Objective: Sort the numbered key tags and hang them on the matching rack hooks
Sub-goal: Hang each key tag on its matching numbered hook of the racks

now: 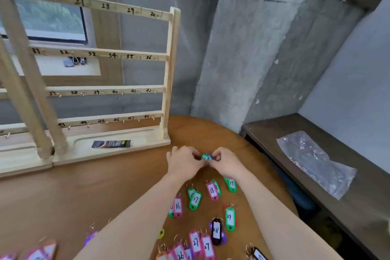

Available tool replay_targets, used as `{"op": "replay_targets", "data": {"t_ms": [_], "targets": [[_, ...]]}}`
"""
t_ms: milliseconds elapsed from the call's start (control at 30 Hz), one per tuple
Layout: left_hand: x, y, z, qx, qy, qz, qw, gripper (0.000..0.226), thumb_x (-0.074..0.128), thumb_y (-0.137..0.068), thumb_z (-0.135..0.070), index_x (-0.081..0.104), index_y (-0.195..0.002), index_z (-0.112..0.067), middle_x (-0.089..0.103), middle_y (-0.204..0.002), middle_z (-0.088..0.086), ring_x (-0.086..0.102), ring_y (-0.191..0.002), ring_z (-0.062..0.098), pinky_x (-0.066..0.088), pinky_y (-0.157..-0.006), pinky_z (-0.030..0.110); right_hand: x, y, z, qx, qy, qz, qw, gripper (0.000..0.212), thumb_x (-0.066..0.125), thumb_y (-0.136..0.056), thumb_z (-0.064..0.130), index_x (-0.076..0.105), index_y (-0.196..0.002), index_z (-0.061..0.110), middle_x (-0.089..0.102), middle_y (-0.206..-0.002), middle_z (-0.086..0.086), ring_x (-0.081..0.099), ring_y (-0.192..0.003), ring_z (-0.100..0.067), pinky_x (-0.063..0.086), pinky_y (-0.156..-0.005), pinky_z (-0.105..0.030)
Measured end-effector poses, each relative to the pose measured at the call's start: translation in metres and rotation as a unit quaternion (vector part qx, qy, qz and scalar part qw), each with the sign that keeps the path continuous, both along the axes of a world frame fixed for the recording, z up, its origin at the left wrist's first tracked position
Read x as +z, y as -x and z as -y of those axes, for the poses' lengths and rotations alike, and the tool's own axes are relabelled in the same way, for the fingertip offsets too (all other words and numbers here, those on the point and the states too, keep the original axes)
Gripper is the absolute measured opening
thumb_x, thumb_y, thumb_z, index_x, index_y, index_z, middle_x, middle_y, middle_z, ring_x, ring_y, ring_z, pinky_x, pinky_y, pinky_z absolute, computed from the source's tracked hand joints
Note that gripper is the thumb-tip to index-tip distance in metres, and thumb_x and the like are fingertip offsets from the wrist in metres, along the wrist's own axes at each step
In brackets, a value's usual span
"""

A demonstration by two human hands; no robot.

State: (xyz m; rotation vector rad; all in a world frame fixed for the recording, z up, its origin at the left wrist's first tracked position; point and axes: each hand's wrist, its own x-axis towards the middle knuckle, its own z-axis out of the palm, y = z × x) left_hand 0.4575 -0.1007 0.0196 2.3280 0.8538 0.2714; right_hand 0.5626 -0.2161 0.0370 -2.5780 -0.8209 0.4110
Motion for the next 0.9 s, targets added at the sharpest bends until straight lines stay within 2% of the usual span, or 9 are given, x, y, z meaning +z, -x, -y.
{"op": "replay_targets", "data": {"t_ms": [133, 267, 333, 400, 500, 567, 667, 767, 900], "targets": [[-0.001, -0.018, -0.001, -0.014, -0.026, -0.024, 0.999, 0.031, 0.068, -0.089, -0.050, 0.073, -0.112, -0.030, 0.066, -0.113, -0.004, 0.044, -0.120, 0.025, 0.028, -0.103, 0.042, -0.003, -0.010, -0.007, 0.028, 0.032, 0.017, 0.999, 0.022, 0.064, -0.096, 0.029, 0.063, -0.113, 0.016, 0.060, -0.100, 0.001, 0.061, -0.103, -0.024, 0.046, -0.081, -0.032], [0.001, -0.014, -0.013, -0.039, 0.001, -0.015, 0.999, 0.011, 0.072, -0.089, -0.041, 0.071, -0.091, -0.030, 0.067, -0.100, -0.006, 0.054, -0.109, 0.022, 0.033, -0.104, 0.044, 0.000, -0.009, -0.005, 0.037, 0.062, 0.028, 0.997, 0.007, 0.059, -0.096, 0.024, 0.051, -0.096, 0.025, 0.062, -0.109, -0.002, 0.059, -0.102, -0.025, 0.047, -0.085, -0.035], [0.007, -0.005, -0.018, -0.057, 0.054, 0.013, 0.997, 0.014, 0.076, -0.087, -0.033, 0.064, -0.079, -0.030, 0.064, -0.084, -0.006, 0.059, -0.088, 0.018, 0.045, -0.088, 0.037, 0.003, -0.005, -0.002, 0.031, 0.048, 0.022, 0.998, 0.011, 0.057, -0.095, 0.023, 0.049, -0.089, 0.027, 0.066, -0.102, 0.000, 0.060, -0.096, -0.025, 0.049, -0.084, -0.037], [0.016, 0.007, -0.024, -0.071, 0.102, 0.041, 0.991, 0.016, 0.077, -0.086, -0.021, 0.063, -0.079, -0.025, 0.066, -0.077, -0.003, 0.059, -0.070, 0.017, 0.046, -0.067, 0.030, 0.010, 0.001, 0.000, 0.027, -0.001, -0.023, 0.999, 0.012, 0.054, -0.096, 0.017, 0.049, -0.088, 0.025, 0.073, -0.088, 0.005, 0.062, -0.084, -0.020, 0.050, -0.077, -0.036], [0.036, 0.032, -0.033, -0.091, 0.136, 0.055, 0.985, 0.009, 0.064, -0.094, -0.009, 0.063, -0.096, -0.018, 0.074, -0.084, 0.002, 0.065, -0.069, 0.017, 0.051, -0.063, 0.026, 0.029, 0.017, 0.001, 0.028, -0.077, -0.103, 0.991, 0.012, 0.048, -0.097, 0.008, 0.051, -0.104, 0.018, 0.076, -0.082, 0.004, 0.061, -0.065, -0.011, 0.046, -0.062, -0.028], [0.052, 0.050, -0.039, -0.102, 0.134, 0.038, 0.985, 0.016, 0.054, -0.096, -0.004, 0.062, -0.101, -0.018, 0.073, -0.084, 0.003, 0.061, -0.062, 0.012, 0.046, -0.054, 0.018, 0.043, 0.029, -0.001, 0.030, -0.133, -0.149, 0.979, 0.021, 0.046, -0.095, 0.000, 0.051, -0.111, 0.011, 0.073, -0.078, -0.002, 0.061, -0.060, -0.012, 0.045, -0.066, -0.027], [0.075, 0.080, -0.048, -0.089, 0.124, 0.033, 0.988, 0.016, 0.047, -0.098, -0.006, 0.054, -0.104, -0.019, 0.063, -0.073, 0.001, 0.054, -0.057, 0.010, 0.039, -0.048, 0.015, 0.065, 0.055, -0.007, 0.034, -0.186, -0.220, 0.957, 0.022, 0.039, -0.094, -0.005, 0.049, -0.107, 0.010, 0.058, -0.070, -0.004, 0.057, -0.053, -0.017, 0.043, -0.058, -0.026], [0.096, 0.115, -0.058, -0.060, 0.130, 0.050, 0.988, 0.007, 0.046, -0.103, -0.022, 0.051, -0.099, -0.024, 0.055, -0.074, -0.002, 0.048, -0.060, 0.012, 0.039, -0.060, 0.026, 0.086, 0.086, -0.020, 0.037, -0.242, -0.294, 0.924, 0.019, 0.034, -0.097, -0.001, 0.047, -0.097, 0.012, 0.042, -0.058, 0.001, 0.042, -0.045, -0.018, 0.031, -0.053, -0.030], [0.121, 0.169, -0.074, -0.014, 0.151, 0.102, 0.983, 0.025, 0.041, -0.106, -0.029, 0.055, -0.087, -0.020, 0.048, -0.066, -0.002, 0.042, -0.059, 0.014, 0.033, -0.060, 0.031, 0.110, 0.133, -0.035, 0.105, -0.252, -0.279, 0.921, 0.024, 0.046, -0.108, 0.031, 0.056, -0.104, 0.009, 0.039, -0.057, 0.005, 0.037, -0.047, -0.014, 0.034, -0.048, -0.024]]}}
